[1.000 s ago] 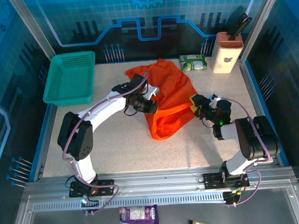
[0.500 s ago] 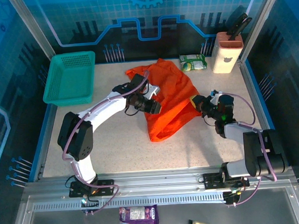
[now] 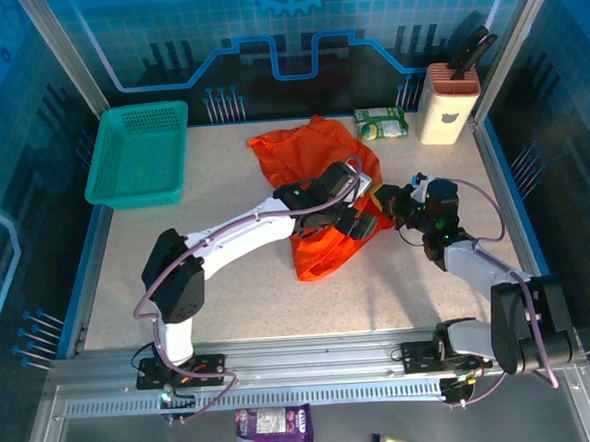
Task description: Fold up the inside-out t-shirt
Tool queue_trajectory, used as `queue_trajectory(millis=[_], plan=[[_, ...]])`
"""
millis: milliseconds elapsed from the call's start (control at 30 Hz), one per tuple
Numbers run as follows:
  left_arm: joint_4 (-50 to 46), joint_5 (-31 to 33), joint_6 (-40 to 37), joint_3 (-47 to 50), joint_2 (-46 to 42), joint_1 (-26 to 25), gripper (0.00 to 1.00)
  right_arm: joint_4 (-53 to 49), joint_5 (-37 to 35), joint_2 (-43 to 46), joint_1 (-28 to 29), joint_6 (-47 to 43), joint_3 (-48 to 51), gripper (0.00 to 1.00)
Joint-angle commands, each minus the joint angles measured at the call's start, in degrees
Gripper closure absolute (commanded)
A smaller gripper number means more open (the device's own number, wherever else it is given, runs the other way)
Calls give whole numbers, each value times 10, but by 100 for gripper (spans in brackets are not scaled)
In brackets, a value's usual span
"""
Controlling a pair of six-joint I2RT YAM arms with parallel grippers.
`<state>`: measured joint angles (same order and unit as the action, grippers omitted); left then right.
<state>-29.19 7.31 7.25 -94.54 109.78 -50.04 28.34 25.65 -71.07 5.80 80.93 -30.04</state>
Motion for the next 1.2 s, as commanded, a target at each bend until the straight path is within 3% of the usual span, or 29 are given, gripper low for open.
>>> queue_trajectory(millis=[0,100,267,500,900,1033,1167], plan=[[-1,67,9,-31,40,-5,7,-38,-21,18,15,-7,-26,100],[-5,107,3,-54,69,-18,6,-48,-22,24,20,-9,-37,100],[-36,243,9,-78,107,-26,8,-67,-28,37,19,-16,-49,100],[-35,309,-47,-37,85,-32,31,-145,-40,59,4,-63,-71,100],[-14,251,-104,42,10,-35,77,-175,-30,62,-36,-88,-72,100],[-18,199,-104,32,2,-28,100,-196,-20,52,-46,-112,-81,100],[-31,137,-92,0,-6,-11,100,-266,4,32,-52,-186,-106,100]])
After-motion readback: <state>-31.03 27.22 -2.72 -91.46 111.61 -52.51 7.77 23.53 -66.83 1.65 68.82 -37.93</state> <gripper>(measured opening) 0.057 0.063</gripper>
